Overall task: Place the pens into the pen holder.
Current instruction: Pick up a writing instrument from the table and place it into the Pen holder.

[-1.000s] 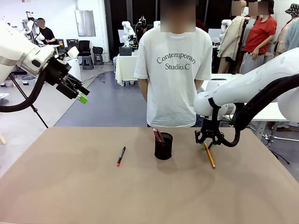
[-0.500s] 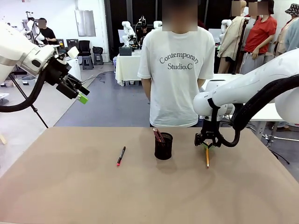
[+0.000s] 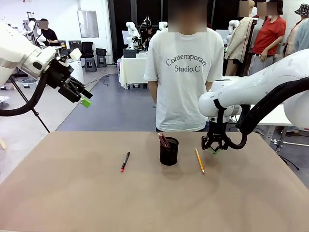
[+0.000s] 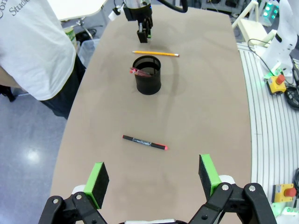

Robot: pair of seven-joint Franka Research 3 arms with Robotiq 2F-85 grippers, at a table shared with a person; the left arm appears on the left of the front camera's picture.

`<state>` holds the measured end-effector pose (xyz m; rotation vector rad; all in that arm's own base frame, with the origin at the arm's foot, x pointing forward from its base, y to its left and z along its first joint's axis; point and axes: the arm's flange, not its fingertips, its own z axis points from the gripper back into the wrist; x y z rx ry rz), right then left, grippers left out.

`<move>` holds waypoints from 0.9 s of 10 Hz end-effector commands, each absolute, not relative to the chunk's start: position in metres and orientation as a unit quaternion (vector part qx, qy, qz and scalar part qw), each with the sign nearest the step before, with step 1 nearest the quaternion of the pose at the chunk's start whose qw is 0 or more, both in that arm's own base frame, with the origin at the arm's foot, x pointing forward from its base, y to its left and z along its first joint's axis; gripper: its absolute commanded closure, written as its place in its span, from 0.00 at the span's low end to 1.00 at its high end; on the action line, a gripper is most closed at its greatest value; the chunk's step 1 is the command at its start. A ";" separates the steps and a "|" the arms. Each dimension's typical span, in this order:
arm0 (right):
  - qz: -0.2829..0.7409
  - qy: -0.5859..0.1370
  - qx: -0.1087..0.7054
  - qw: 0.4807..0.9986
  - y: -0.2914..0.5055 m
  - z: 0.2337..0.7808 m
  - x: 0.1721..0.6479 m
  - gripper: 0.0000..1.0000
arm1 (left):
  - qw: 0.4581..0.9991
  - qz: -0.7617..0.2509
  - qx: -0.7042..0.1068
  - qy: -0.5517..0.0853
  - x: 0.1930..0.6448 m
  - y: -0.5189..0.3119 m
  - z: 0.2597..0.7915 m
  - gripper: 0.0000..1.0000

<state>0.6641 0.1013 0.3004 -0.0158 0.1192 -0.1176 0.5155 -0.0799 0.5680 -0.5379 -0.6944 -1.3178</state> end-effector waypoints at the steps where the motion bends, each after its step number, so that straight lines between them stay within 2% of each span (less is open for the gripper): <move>1: -0.040 0.060 -0.023 0.997 0.102 0.316 0.671 1.00 | 0.703 -0.592 -0.240 -0.313 0.515 -0.078 0.569 0.00; 2: -0.027 0.057 -0.014 0.998 0.106 0.322 0.671 0.84 | 0.703 -0.592 -0.240 -0.313 0.515 -0.078 0.569 0.00; 6: -0.018 0.050 -0.002 0.999 0.119 0.338 0.669 0.05 | 0.703 -0.592 -0.240 -0.313 0.515 -0.078 0.569 0.00; 7: -0.015 0.044 0.007 0.999 0.125 0.339 0.666 0.00 | 0.703 -0.592 -0.240 -0.313 0.515 -0.078 0.569 0.00; 9: -0.004 0.040 0.026 0.999 0.141 0.334 0.659 0.00 | 0.703 -0.592 -0.240 -0.313 0.515 -0.078 0.569 0.00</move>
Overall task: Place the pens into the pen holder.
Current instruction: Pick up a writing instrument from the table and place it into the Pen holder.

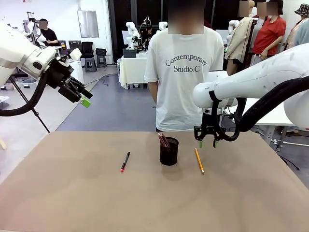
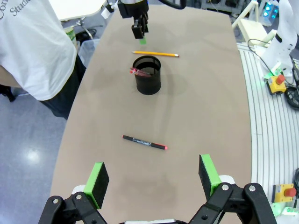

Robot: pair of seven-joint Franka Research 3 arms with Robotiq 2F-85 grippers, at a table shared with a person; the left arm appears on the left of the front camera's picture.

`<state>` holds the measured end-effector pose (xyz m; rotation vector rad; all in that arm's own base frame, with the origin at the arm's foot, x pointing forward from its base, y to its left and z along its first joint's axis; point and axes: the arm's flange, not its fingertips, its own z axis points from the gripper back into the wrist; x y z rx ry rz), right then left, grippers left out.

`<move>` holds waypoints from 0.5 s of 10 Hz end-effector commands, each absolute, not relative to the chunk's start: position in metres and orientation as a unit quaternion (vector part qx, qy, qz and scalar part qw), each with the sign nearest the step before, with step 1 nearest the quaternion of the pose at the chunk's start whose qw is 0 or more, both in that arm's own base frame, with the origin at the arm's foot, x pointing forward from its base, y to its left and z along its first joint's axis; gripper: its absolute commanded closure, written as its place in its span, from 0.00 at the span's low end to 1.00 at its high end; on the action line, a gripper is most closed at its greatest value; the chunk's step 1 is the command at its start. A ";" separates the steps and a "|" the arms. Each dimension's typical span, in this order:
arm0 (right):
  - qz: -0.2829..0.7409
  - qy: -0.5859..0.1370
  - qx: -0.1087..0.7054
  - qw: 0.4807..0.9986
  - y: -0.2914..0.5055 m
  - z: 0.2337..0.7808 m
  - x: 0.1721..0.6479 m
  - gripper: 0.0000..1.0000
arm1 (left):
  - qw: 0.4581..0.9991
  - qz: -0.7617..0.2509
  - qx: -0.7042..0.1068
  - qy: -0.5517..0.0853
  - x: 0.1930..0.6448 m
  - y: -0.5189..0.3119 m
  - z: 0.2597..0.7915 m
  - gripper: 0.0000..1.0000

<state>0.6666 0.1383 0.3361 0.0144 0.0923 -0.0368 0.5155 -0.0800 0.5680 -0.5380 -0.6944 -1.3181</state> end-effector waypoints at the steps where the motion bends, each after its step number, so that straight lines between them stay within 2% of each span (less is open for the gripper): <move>1: -0.005 0.036 0.032 0.999 0.153 0.330 0.653 0.00 | 0.703 -0.592 -0.240 -0.313 0.515 -0.078 0.569 0.00; 5: 0.009 0.034 0.012 0.999 0.174 0.311 0.634 0.00 | 0.703 -0.592 -0.240 -0.313 0.515 -0.078 0.569 0.00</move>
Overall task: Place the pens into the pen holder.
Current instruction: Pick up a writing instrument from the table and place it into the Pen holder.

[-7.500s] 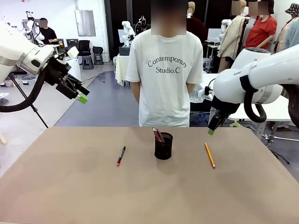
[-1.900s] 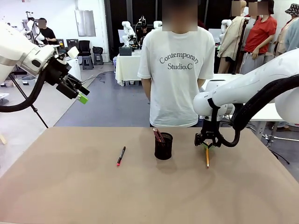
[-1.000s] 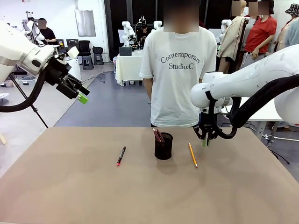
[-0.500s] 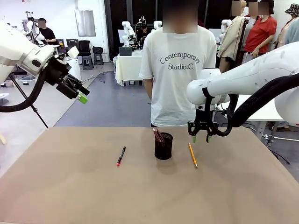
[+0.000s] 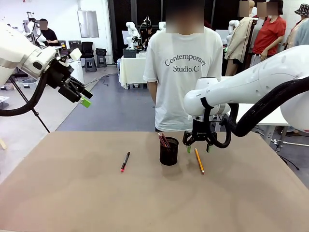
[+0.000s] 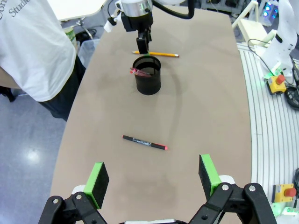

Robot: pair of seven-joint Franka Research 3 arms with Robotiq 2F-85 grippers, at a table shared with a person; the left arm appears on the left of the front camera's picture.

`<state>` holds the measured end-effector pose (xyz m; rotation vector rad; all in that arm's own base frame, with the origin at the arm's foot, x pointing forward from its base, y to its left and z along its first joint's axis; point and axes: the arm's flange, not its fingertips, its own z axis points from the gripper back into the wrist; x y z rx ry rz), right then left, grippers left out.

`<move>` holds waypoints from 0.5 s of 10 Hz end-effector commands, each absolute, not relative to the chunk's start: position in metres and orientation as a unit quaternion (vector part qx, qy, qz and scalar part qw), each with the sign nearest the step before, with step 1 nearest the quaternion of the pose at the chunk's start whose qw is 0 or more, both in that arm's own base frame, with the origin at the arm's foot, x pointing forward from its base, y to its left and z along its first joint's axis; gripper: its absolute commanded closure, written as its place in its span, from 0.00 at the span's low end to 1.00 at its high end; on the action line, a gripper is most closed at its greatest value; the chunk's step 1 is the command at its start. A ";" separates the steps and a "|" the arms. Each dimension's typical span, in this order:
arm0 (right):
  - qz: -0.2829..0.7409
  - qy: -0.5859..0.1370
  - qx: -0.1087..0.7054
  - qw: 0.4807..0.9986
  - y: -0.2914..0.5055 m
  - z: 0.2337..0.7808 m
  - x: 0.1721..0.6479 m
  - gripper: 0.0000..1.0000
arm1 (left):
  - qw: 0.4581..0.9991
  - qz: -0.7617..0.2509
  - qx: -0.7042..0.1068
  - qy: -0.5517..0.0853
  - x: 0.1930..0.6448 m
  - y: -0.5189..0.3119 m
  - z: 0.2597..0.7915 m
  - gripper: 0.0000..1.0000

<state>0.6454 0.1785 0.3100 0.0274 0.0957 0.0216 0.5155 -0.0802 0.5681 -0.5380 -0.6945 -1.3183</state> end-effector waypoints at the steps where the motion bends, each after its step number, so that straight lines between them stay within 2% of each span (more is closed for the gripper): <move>1: 0.009 0.024 0.009 1.000 0.176 0.307 0.631 0.00 | 0.703 -0.592 -0.240 -0.313 0.515 -0.078 0.569 0.00; 5: -0.007 -0.010 -0.006 1.000 0.177 0.298 0.626 0.00 | 0.703 -0.592 -0.240 -0.313 0.515 -0.078 0.569 0.00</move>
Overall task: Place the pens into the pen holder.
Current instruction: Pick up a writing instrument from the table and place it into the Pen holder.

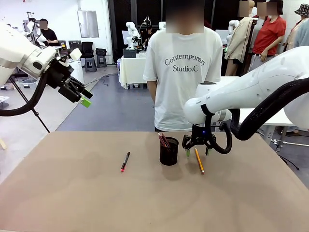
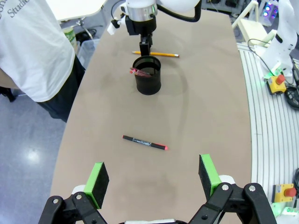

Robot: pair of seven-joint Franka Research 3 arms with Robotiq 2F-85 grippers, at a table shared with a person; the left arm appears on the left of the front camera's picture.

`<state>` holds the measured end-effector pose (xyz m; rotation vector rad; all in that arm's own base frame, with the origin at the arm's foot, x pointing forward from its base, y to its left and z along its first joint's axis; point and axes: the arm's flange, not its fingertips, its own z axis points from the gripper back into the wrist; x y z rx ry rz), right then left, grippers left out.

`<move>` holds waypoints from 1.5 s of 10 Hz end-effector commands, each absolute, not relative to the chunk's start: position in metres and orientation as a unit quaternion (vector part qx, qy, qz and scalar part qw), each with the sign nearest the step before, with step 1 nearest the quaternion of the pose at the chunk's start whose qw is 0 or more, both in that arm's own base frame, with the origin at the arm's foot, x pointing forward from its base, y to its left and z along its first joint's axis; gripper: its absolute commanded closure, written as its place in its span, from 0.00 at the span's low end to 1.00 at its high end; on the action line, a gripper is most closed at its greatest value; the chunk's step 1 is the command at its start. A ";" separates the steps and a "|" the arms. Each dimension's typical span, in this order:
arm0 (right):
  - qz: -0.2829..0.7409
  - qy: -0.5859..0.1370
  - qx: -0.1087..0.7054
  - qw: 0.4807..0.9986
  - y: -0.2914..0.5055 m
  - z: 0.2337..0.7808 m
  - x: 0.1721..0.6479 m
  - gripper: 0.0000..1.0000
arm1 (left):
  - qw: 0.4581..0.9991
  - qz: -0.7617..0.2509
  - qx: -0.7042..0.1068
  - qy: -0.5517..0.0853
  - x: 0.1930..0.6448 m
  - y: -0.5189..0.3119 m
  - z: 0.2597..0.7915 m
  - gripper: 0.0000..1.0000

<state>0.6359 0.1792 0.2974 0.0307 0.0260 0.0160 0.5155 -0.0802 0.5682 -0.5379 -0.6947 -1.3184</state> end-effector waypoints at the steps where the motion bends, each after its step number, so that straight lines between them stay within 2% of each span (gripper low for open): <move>1: -0.003 -0.011 -0.012 1.000 0.178 0.296 0.628 0.00 | 0.703 -0.592 -0.240 -0.313 0.515 -0.078 0.569 0.00; 2: 0.002 -0.022 -0.018 1.000 0.177 0.293 0.630 0.00 | 0.703 -0.592 -0.240 -0.313 0.515 -0.078 0.569 0.00; 7: -0.013 -0.013 -0.026 1.000 0.172 0.291 0.644 0.99 | 0.703 -0.592 -0.240 -0.313 0.515 -0.078 0.569 0.00; 15: -0.021 0.009 0.006 1.000 0.157 0.301 0.647 1.00 | 0.703 -0.592 -0.240 -0.313 0.515 -0.078 0.569 0.00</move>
